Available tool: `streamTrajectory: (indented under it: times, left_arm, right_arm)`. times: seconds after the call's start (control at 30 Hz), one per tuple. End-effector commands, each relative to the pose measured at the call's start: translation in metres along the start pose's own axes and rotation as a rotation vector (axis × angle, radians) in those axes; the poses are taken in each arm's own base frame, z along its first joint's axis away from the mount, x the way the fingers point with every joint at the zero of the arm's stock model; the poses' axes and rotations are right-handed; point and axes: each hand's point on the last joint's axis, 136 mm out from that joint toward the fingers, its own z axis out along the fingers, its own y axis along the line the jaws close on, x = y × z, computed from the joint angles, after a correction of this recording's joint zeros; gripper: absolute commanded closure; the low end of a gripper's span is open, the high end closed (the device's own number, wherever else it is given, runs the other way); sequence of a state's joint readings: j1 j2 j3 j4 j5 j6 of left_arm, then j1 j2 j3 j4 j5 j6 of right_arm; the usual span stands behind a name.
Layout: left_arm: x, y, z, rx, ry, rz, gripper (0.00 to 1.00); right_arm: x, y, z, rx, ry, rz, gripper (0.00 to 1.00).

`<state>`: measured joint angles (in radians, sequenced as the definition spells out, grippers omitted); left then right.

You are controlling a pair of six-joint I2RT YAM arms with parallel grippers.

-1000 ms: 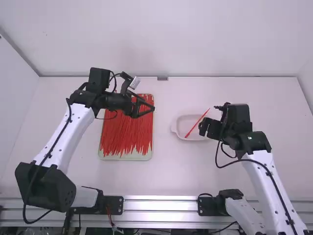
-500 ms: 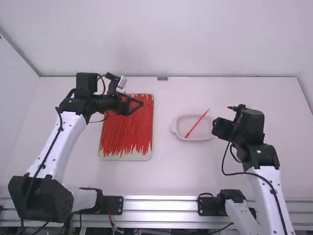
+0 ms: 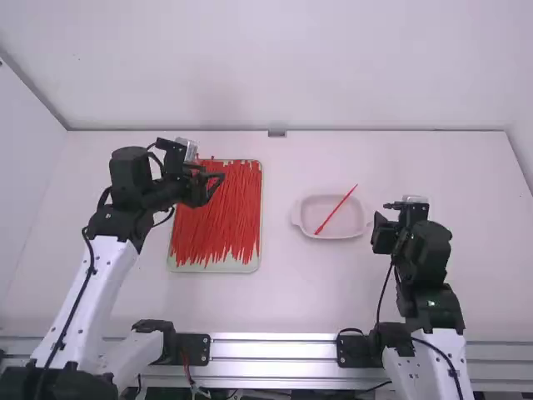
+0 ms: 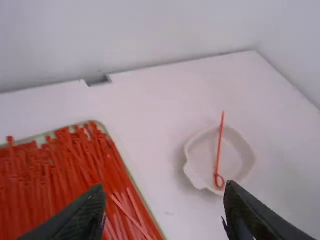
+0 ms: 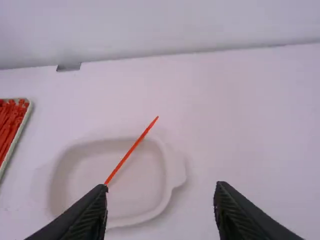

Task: Fasten the cable tie

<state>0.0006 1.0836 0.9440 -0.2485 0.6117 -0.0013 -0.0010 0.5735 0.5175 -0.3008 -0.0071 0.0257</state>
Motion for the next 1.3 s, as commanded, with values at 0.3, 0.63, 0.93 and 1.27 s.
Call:
streamTrajectory:
  times: [0.3, 0.63, 0.93, 1.27]
  left_arm:
    - [0.002, 0.027, -0.044, -0.309, -0.24, 0.119, 0.66]
    - [0.057, 0.055, -0.069, -0.527, -0.253, 0.093, 0.88]
    - [0.104, 0.067, -0.076, -0.607, -0.258, 0.083, 1.0]
    - [0.145, 0.072, -0.07, -0.607, -0.258, 0.083, 1.0]
  right_arm:
    - [0.01, -0.001, -0.006, 0.003, -0.245, -0.031, 0.71]
    - [0.04, -0.002, 0.001, 0.002, -0.299, -0.032, 0.87]
    - [0.056, -0.003, 0.006, 0.002, -0.325, -0.032, 0.98]
    - [0.05, -0.002, 0.002, 0.001, -0.357, -0.033, 1.0]
